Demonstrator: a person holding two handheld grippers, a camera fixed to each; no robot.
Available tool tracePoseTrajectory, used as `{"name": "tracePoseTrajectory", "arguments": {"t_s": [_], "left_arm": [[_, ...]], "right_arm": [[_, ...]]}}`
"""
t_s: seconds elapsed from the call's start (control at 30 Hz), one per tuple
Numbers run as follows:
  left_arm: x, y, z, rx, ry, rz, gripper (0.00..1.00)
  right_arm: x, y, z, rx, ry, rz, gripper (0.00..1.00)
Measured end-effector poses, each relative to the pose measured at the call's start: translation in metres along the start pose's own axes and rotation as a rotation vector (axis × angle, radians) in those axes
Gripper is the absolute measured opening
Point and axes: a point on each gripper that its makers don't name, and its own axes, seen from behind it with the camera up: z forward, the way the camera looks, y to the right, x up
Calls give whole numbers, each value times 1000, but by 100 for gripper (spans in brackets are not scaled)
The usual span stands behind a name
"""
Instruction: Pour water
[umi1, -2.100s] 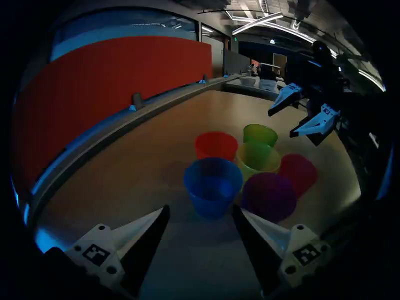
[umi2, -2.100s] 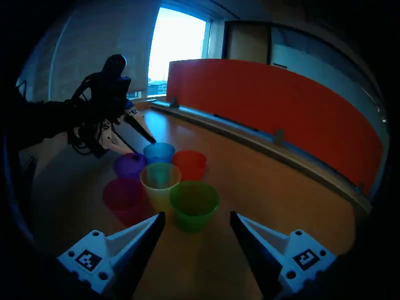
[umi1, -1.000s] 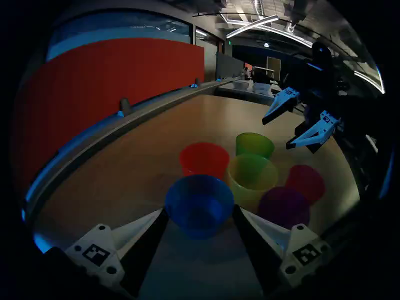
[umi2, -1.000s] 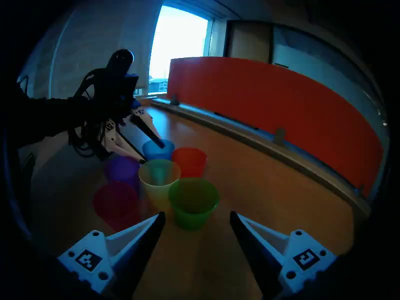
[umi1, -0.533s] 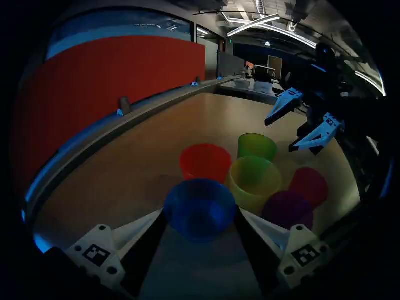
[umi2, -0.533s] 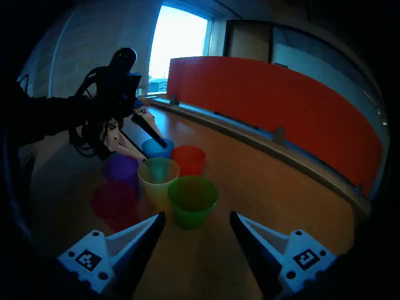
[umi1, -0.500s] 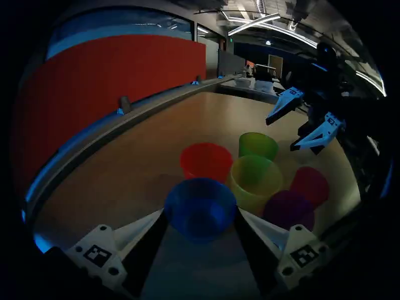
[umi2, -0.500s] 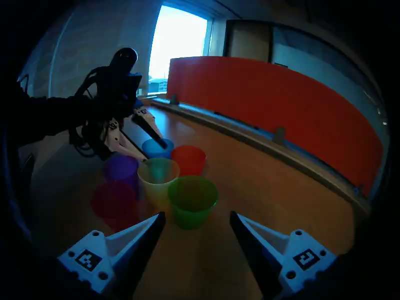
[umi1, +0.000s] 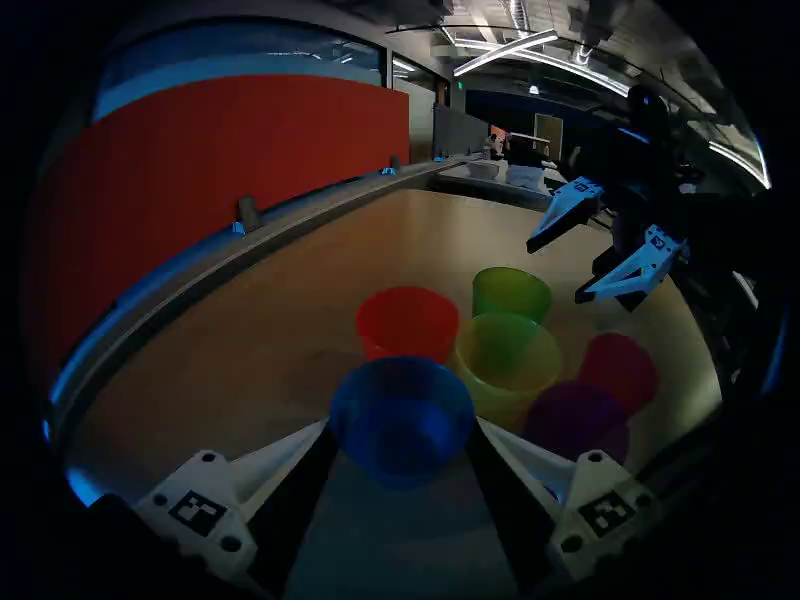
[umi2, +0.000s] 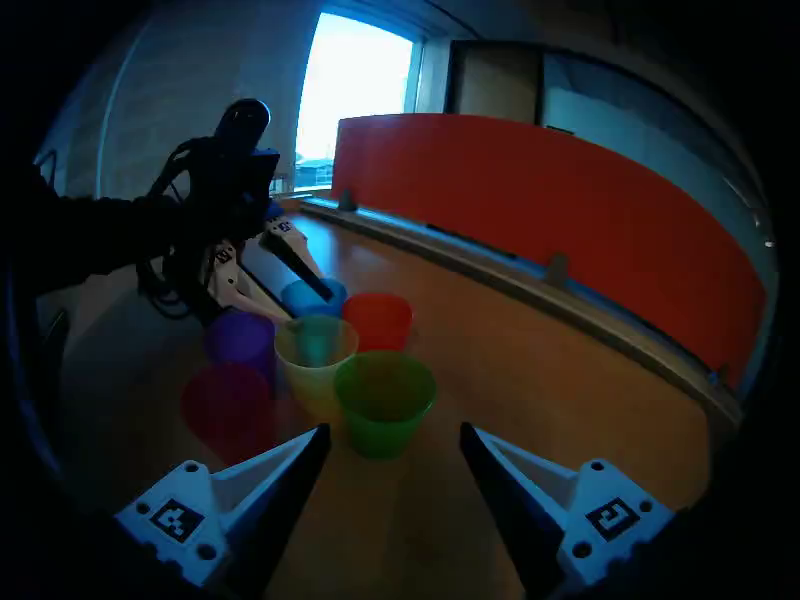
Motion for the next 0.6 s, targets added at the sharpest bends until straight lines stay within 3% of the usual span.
{"name": "tracePoseTrajectory", "arguments": {"t_s": [0.3, 0.6], "left_arm": [[3, -1, -3, 21, 24, -1, 86], [30, -7, -23, 58, 116, -15, 85]], "right_arm": [[2, 0, 1, -3, 7, 7, 100], [8, 0, 2, -8, 22, 13, 100]]}}
